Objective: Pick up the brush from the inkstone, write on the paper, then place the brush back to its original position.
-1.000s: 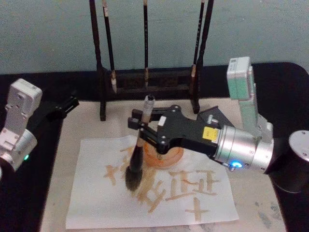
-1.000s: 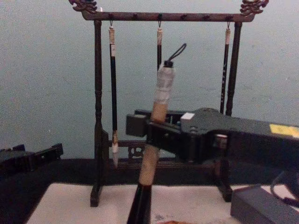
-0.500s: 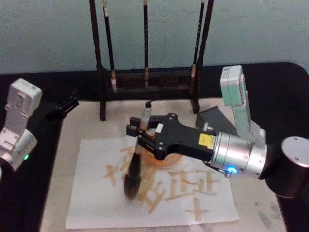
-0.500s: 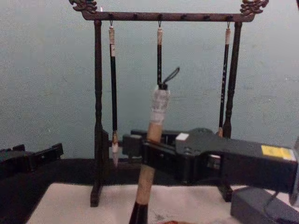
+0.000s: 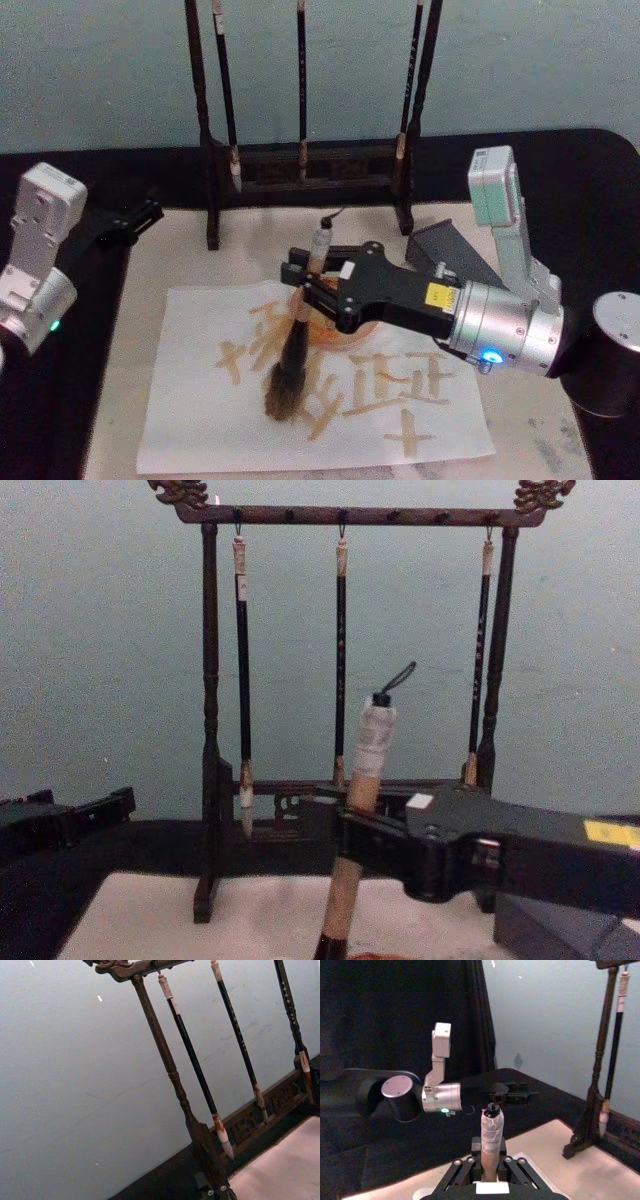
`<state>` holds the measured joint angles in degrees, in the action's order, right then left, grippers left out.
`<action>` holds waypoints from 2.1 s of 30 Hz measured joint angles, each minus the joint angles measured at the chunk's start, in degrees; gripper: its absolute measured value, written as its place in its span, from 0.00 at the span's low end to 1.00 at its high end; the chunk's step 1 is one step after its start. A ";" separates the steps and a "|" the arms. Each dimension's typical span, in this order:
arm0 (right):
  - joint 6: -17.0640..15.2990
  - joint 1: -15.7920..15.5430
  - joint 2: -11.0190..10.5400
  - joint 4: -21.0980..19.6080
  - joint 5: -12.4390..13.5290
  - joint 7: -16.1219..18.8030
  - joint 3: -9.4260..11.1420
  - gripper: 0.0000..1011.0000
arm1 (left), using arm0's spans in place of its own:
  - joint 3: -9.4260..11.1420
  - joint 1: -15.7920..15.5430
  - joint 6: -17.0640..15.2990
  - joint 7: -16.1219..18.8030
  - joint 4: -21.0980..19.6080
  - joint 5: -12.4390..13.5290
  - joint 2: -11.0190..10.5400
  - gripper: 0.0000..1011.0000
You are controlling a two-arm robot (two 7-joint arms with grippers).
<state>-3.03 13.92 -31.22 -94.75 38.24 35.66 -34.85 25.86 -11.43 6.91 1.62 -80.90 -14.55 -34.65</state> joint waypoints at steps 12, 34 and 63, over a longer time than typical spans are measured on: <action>0.04 -1.35 -1.70 -1.00 -0.12 -1.27 1.75 0.16 | 0.00 0.00 0.00 0.00 0.00 0.00 0.00 0.99; 0.51 -3.90 -4.16 -3.62 0.03 -2.75 5.85 0.16 | 0.00 0.00 0.00 0.00 0.00 0.00 0.00 0.99; 1.35 -1.90 -1.23 -4.07 0.48 0.76 1.16 0.16 | 0.00 0.00 0.00 0.00 0.00 0.00 0.00 0.99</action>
<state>-1.68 12.02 -32.46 -98.82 38.72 36.42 -33.69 25.86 -11.43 6.91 1.62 -80.90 -14.55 -34.65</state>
